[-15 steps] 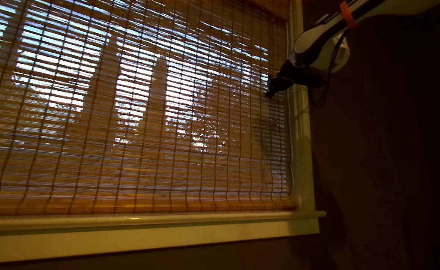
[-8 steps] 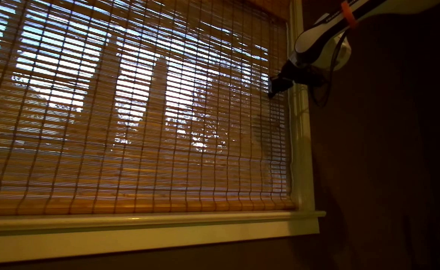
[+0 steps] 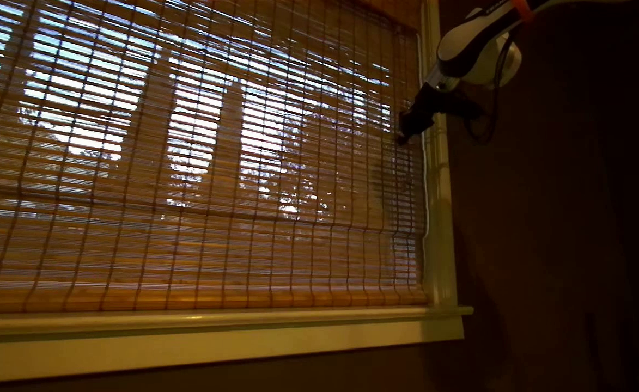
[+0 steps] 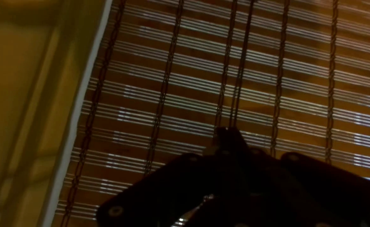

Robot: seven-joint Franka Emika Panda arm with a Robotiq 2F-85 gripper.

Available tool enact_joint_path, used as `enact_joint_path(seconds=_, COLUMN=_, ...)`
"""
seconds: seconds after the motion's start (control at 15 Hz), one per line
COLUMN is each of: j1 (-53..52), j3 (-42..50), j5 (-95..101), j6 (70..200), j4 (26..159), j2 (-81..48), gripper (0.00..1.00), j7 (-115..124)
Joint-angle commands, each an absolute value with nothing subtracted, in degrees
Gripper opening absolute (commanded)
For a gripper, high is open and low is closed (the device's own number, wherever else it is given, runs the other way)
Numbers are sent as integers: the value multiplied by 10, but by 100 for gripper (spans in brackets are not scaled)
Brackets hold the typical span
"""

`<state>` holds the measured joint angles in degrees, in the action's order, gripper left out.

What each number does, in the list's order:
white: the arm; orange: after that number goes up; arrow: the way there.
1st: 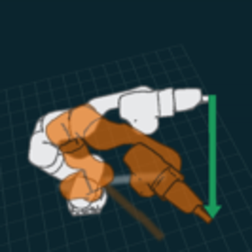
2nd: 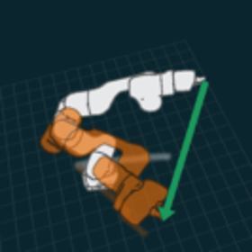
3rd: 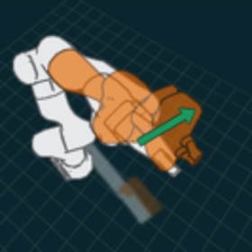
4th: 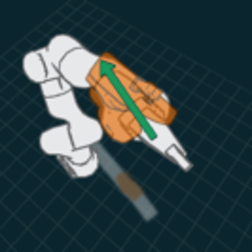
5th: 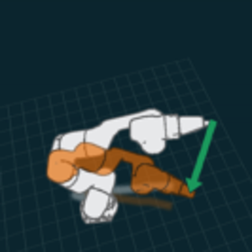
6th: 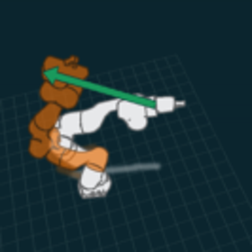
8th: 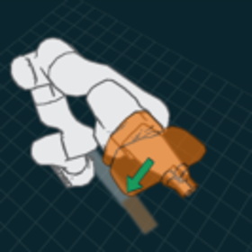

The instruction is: Open the blinds on the window on the right.

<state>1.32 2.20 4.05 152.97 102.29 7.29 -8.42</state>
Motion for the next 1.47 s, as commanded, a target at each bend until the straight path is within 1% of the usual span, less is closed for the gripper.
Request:
enact_joint_path(seconds=0.0, j1=13, j3=23, j5=40, j6=1464, j4=1084, j2=119, gripper=4, j7=-96)
enact_joint_path(seconds=0.2, j1=14, j3=22, j5=46, j6=1437, j4=1129, j2=141, gripper=4, j7=-88)
enact_joint_path(seconds=0.73, j1=22, j3=14, j5=69, j6=1454, j4=1240, j2=215, gripper=3, j7=-62)
enact_joint_path(seconds=1.13, j1=23, j3=27, j5=60, j6=1497, j4=1325, j2=260, gripper=4, j7=-74)
enact_joint_path(seconds=1.27, j1=25, j3=32, j5=59, j6=1498, j4=1360, j2=261, gripper=4, j7=-77)
enact_joint_path(seconds=1.4, j1=31, j3=38, j5=61, j6=1525, j4=1392, j2=258, gripper=4, j7=-76)
